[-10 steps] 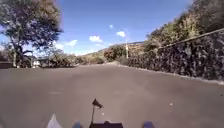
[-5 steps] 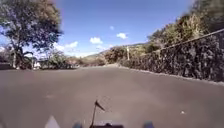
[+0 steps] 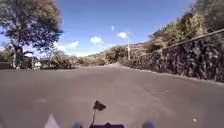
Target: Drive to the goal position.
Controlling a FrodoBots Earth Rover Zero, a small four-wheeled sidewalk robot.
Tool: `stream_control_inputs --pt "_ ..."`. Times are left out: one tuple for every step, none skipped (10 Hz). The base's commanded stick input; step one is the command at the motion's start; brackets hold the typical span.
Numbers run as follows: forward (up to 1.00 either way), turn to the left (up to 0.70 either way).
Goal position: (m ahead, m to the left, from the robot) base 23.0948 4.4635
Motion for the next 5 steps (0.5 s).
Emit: stream_control_inputs --pt "0.50 -0.11" --pt "0.50 -0.29" --pt "0.50 -0.47" --pt "0.50 -0.46" --pt "0.50 -0.40"
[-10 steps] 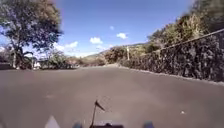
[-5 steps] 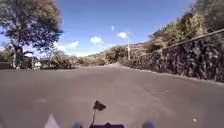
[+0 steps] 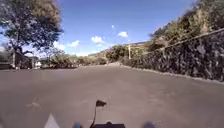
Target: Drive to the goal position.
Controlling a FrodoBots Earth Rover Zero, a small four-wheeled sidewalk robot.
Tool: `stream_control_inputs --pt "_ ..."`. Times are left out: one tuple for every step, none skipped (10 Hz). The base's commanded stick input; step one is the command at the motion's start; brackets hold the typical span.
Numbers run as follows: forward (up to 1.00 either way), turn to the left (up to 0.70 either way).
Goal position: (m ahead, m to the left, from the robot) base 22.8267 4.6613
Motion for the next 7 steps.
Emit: stream_control_inputs --pt "0.50 -0.35" --pt "0.50 -0.22" --pt "0.50 -0.09" --pt "0.50 0.00" --pt "0.50 0.00" --pt "0.50 0.00" --pt "0.50 0.00"
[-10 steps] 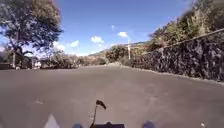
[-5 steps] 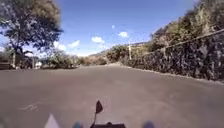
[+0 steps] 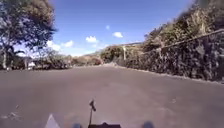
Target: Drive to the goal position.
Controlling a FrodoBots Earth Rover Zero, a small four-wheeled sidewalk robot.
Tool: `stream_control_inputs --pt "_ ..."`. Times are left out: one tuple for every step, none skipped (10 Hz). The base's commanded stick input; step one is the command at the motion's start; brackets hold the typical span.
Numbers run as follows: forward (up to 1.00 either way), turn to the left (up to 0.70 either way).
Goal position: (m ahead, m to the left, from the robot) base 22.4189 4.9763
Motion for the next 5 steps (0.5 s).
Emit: stream_control_inputs --pt "0.50 0.00" --pt "0.50 0.00" --pt "0.50 0.00" --pt "0.50 0.00" --pt "0.50 0.00"
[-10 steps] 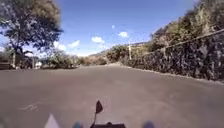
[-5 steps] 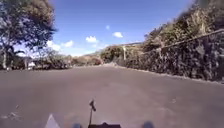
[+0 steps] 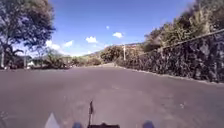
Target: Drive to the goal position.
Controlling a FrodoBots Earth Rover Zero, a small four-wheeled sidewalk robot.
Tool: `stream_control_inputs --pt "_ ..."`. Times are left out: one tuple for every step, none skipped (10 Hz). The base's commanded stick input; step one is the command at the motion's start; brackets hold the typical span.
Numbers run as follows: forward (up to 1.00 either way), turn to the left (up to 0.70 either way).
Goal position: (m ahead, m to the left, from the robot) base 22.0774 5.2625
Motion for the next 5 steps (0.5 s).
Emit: stream_control_inputs --pt "0.50 0.00" --pt "0.50 0.00" --pt "0.50 0.00" --pt "0.50 0.00" --pt "0.50 0.00"
